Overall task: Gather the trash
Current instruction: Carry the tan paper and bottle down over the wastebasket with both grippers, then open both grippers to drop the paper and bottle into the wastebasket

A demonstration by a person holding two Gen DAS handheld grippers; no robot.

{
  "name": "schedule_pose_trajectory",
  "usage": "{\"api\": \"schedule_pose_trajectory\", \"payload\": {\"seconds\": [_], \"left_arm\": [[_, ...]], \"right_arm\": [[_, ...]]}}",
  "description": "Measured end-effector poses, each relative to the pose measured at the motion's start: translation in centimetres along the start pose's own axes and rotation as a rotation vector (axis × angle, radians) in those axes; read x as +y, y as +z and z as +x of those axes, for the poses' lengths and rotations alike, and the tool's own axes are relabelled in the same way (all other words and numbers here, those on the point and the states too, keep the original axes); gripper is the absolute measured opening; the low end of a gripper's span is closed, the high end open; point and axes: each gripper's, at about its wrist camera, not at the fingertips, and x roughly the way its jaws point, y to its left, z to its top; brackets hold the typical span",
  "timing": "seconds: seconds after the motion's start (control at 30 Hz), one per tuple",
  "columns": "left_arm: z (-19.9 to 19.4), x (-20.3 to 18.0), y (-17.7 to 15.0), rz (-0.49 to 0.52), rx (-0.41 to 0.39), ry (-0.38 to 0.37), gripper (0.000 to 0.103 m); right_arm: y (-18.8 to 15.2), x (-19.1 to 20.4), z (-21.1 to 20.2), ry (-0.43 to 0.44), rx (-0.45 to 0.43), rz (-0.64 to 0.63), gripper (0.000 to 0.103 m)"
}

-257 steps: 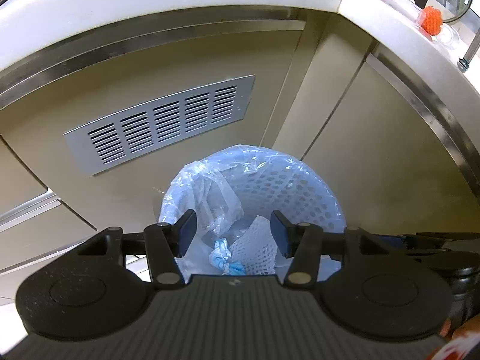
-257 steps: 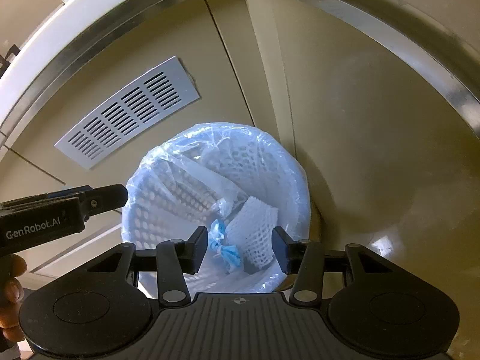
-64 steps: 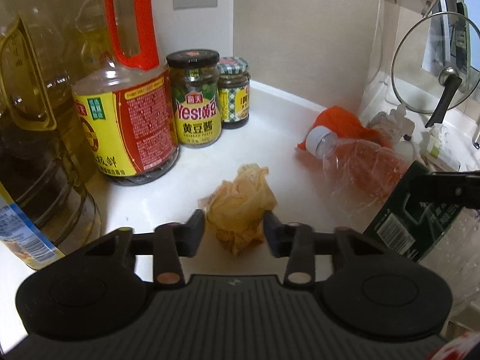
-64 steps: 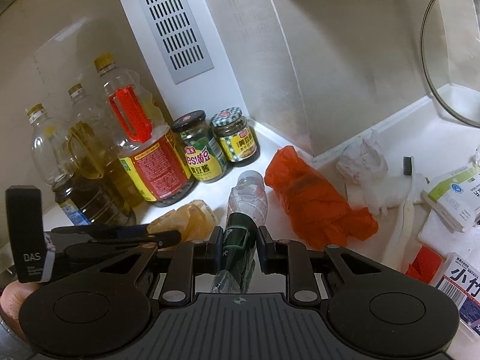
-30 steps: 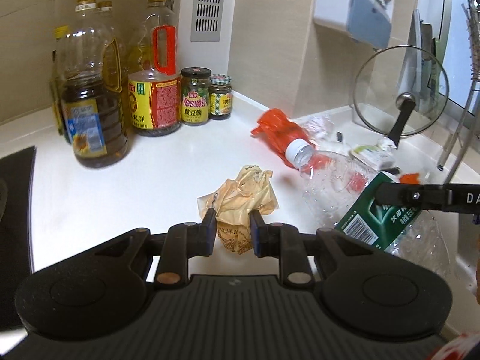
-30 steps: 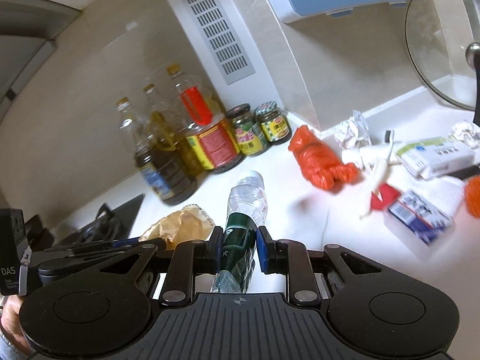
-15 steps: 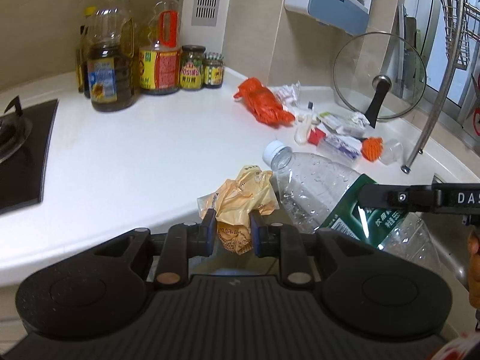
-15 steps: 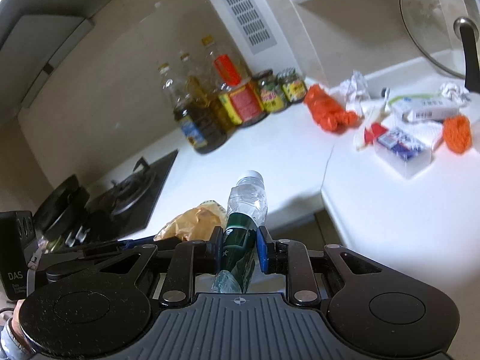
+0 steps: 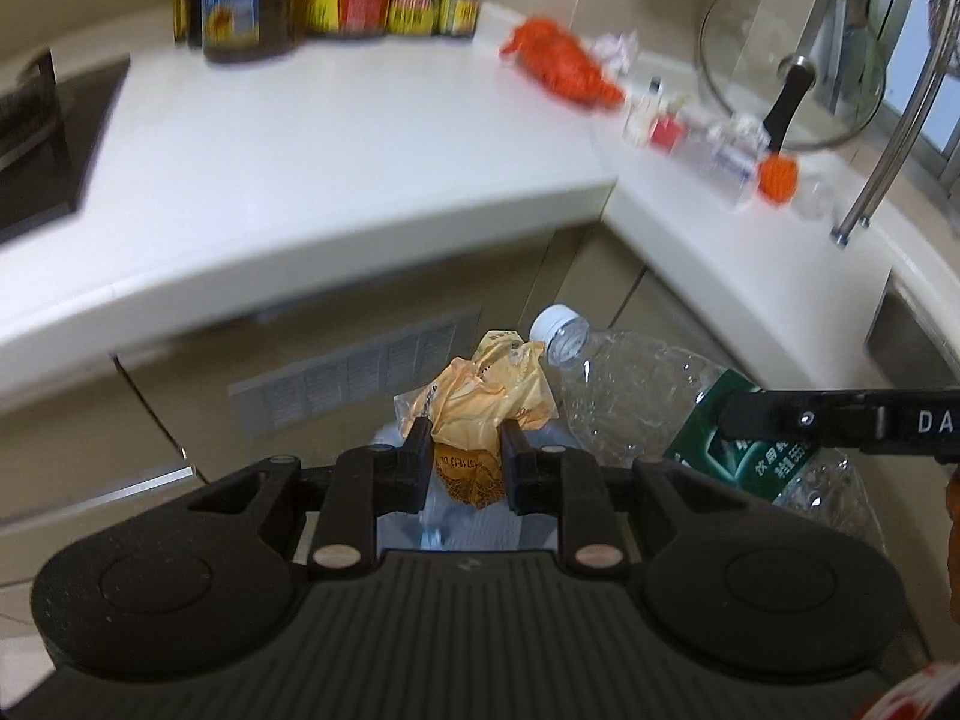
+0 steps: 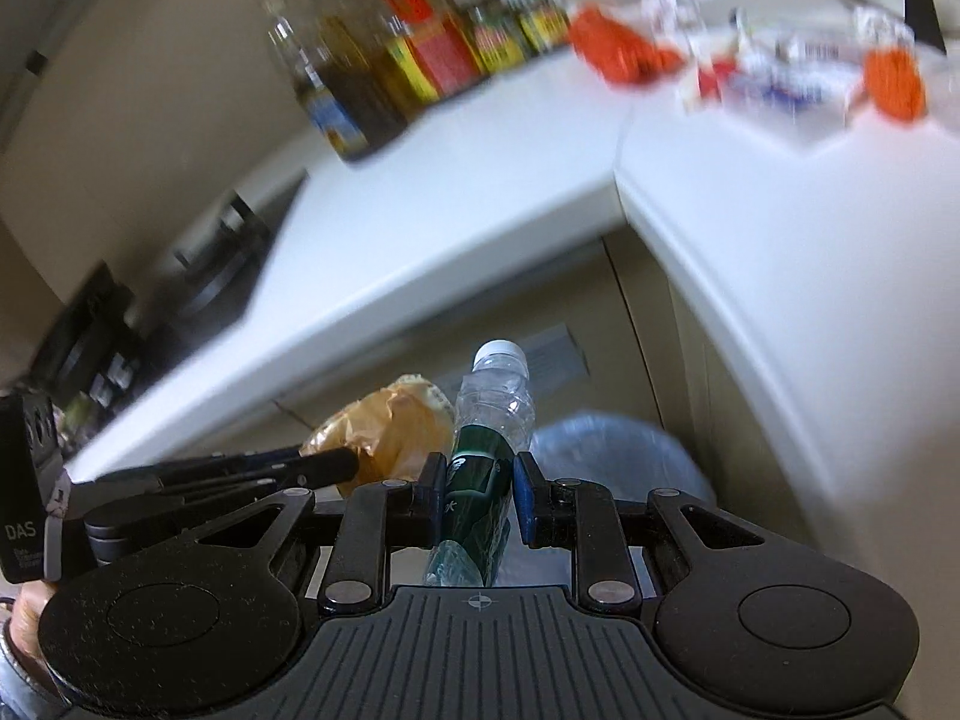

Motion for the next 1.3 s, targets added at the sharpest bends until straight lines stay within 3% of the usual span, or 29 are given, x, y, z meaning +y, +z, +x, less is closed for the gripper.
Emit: {"api": "schedule_pose_trajectory", "payload": {"seconds": [0.3,0.73,0.9,1.03,1.1,1.3], "left_arm": [[6.6,2.4,-3.1,-0.045,0.15,-0.017,0.021],[11.6,3.1,-4.3,-0.068,0.229,-0.025,0.021],[12.4,3.3,-4.4,-0.074,0.245,-0.02,0.021],[12.9,3.4,-4.5,-0.081,0.255,-0.017,0.021],[13.2,3.4,-4.5,-0.082,0.26,-0.016,0.021],[14.0,3.2,-4.5,-0.076,0.272,-0.016,0.021]], "right_arm": [[-2.5,-2.5,7.5,-0.113,0.17,0.043,0.024],[-4.1,-6.5,14.3,-0.179,0.309,0.068,0.024],[-4.0,-7.2,16.3,-0.204,0.331,0.071,0.024],[-3.8,-6.9,16.7,-0.223,0.321,0.042,0.033],[-3.7,-6.8,16.8,-0.226,0.324,0.036,0.044],[-3.8,-6.4,16.9,-0.237,0.317,0.021,0.046]]}}
